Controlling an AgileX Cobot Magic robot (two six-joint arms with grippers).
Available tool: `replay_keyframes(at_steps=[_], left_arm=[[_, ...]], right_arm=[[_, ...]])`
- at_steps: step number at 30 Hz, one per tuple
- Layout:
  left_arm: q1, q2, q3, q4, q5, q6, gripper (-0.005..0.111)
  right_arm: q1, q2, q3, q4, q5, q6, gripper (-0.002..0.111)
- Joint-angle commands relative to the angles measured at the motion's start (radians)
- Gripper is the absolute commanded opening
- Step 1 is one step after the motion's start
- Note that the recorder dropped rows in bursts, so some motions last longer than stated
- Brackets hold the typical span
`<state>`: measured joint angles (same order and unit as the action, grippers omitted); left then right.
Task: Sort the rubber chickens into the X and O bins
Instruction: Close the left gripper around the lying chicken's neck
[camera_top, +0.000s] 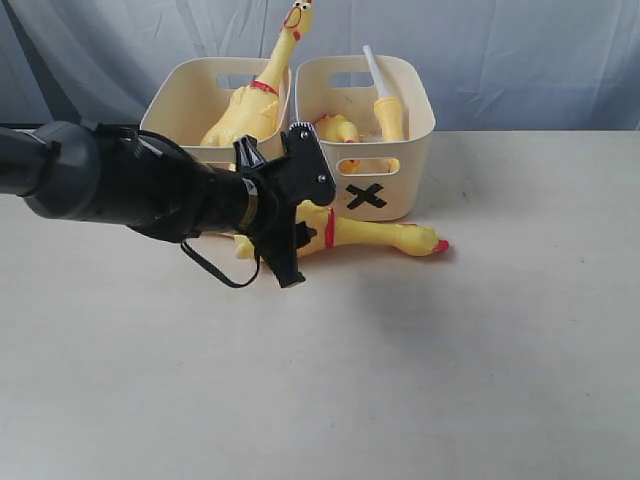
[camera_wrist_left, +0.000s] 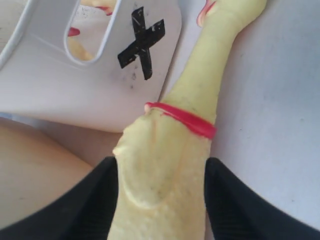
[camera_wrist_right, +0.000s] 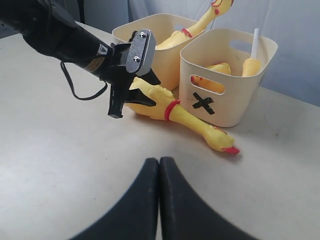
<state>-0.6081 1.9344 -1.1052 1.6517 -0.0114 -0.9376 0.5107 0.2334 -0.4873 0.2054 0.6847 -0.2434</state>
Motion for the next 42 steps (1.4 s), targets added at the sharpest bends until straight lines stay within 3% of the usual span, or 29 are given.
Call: replay_keyframes(at_steps=[1,9,21,26,29,37,42], left_arm=[[0.0,0.034,-0.006,-0.024,0.011,-0.004,0.05],[-0.002,0.088,-0.006,-0.087,0.011,-0.004,0.051],[-0.002,0.027,0.031,-0.231,-0.011,-0.03,0.05],[-0.013,-0.007,0.077,-0.296,-0.011,-0.03,0.032],[-0.031,-0.034,0.112,-0.298,-0.013,-0.03,0.026],[-0.069,-0.064,0.177,-0.3,-0.094,-0.091,0.026],[-0.073,-0.094,0.2,-0.149,-0.225,-0.273,0.026]], right_arm=[[-0.002,-0.006,0.004,0.003,-0.009,0.001,0.0],[-0.002,-0.006,0.004,0.003,-0.009,0.001,0.0],[-0.002,-0.006,0.004,0.003,-0.009,0.001,0.0],[-0.002,-0.006,0.004,0.007,-0.009,0.001,0.0],[-0.002,-0.006,0.004,0.007,-0.009,0.001,0.0],[-0.002,-0.006,0.004,0.007,-0.009,0.001,0.0],[-0.002,-0.006,0.004,0.007,-0.009,0.001,0.0]])
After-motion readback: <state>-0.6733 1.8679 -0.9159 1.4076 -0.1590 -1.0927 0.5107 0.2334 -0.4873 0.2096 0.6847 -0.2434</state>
